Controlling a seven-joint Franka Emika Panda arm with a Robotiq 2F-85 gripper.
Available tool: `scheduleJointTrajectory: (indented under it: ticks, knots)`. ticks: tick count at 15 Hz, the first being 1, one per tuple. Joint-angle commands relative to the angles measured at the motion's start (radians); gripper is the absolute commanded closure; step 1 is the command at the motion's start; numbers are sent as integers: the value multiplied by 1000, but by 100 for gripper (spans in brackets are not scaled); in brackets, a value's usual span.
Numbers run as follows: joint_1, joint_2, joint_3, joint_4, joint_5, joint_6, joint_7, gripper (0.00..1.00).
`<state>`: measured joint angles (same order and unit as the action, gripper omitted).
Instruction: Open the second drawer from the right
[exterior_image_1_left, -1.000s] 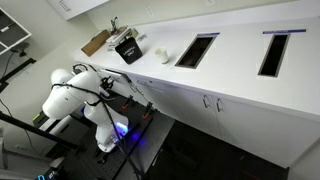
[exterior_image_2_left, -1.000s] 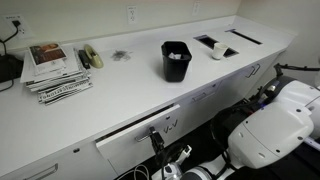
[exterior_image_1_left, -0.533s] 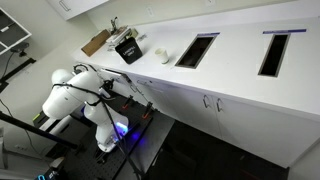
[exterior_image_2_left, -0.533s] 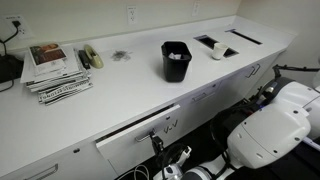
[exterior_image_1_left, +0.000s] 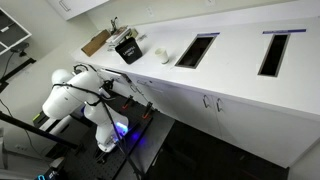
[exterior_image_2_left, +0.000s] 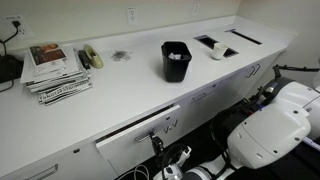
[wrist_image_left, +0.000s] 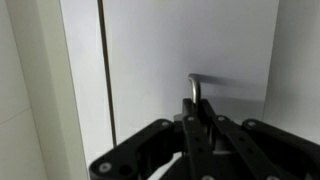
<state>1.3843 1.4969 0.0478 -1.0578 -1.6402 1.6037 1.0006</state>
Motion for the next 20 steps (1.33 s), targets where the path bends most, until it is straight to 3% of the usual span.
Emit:
scheduleJointTrajectory:
  ticks: [1, 9, 20]
  knots:
    - [18, 0, 20, 43, 5, -3, -28, 98]
    - [119, -8, 79, 49, 101, -119, -54, 98]
    - [297, -8, 79, 91, 270, -190, -47, 98]
